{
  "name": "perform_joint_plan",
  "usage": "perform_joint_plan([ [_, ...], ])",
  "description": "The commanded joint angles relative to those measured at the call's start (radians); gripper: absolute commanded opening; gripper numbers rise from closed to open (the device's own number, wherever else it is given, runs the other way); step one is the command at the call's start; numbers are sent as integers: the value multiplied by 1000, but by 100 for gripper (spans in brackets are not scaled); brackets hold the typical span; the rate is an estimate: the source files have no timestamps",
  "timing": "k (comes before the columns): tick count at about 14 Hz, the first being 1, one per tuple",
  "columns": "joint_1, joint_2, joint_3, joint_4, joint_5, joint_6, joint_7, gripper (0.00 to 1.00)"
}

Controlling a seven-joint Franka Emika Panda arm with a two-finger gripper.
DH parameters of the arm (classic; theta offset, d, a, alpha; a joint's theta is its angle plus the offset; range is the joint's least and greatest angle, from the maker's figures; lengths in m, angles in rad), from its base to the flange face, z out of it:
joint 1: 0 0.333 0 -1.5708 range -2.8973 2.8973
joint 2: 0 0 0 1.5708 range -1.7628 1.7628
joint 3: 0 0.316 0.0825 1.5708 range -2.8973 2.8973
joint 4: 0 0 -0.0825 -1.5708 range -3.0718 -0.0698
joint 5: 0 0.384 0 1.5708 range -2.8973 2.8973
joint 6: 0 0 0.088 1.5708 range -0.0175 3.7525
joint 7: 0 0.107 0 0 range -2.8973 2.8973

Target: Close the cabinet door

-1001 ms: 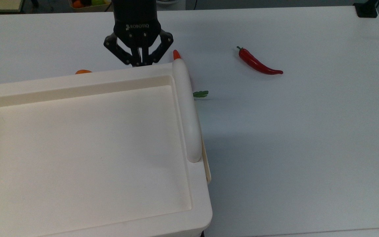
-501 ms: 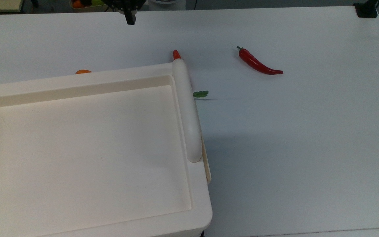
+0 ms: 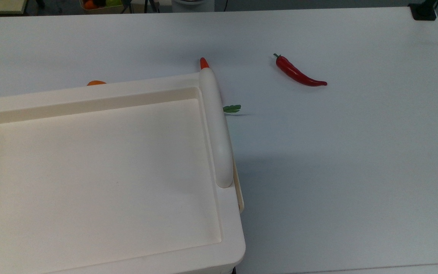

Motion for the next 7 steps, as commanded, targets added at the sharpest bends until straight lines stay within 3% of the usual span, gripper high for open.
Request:
perform_joint_plan([
  [1, 9, -24, 6, -11, -57, -34, -7, 100],
  [7, 12, -12, 6, 3, -70, -46, -6, 100],
])
